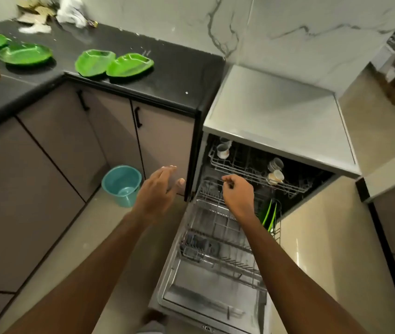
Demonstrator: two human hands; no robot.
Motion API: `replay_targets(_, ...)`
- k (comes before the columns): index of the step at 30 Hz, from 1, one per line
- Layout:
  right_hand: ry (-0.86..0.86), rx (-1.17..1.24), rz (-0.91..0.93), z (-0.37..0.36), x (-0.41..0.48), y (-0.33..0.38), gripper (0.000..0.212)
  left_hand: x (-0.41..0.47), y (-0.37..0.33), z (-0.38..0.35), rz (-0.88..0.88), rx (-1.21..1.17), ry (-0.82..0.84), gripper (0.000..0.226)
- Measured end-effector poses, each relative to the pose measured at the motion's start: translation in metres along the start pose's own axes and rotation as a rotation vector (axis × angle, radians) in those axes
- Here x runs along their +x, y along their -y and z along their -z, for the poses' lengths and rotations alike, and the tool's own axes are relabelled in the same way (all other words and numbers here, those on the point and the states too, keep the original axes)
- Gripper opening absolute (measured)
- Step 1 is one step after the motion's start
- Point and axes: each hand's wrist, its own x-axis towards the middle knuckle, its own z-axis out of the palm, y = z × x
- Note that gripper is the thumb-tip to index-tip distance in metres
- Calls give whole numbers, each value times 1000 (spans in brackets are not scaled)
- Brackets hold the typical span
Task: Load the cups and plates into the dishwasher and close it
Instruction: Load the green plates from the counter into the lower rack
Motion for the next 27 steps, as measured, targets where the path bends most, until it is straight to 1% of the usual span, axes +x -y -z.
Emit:
replay_targets(4, -26, 19, 46, -22, 16, 54, 25, 23, 22, 50, -15, 21, -82, 51)
replay_targets(7, -39, 16, 103, -53, 39, 103, 24, 51, 55, 94, -75, 95, -137, 52)
replay_targets(11, -86, 30, 122, -97, 75, 166, 24, 93, 108, 159, -112, 184, -143, 56)
replay_targets(14, -118, 32, 141, -124, 103, 213, 23, 127, 142, 207, -96, 193, -162, 57)
replay_targets(17, -159, 52, 166, -151, 133, 259, 22, 166, 172, 249, -129, 215, -169, 57)
replay_targets(22, -153, 38, 183, -175, 177, 314, 25, 221, 198, 279, -156, 206, -185, 55)
replay_targets(27, -143, 19, 235, -195, 224, 346, 27, 271, 218, 291, -191, 220, -198, 53)
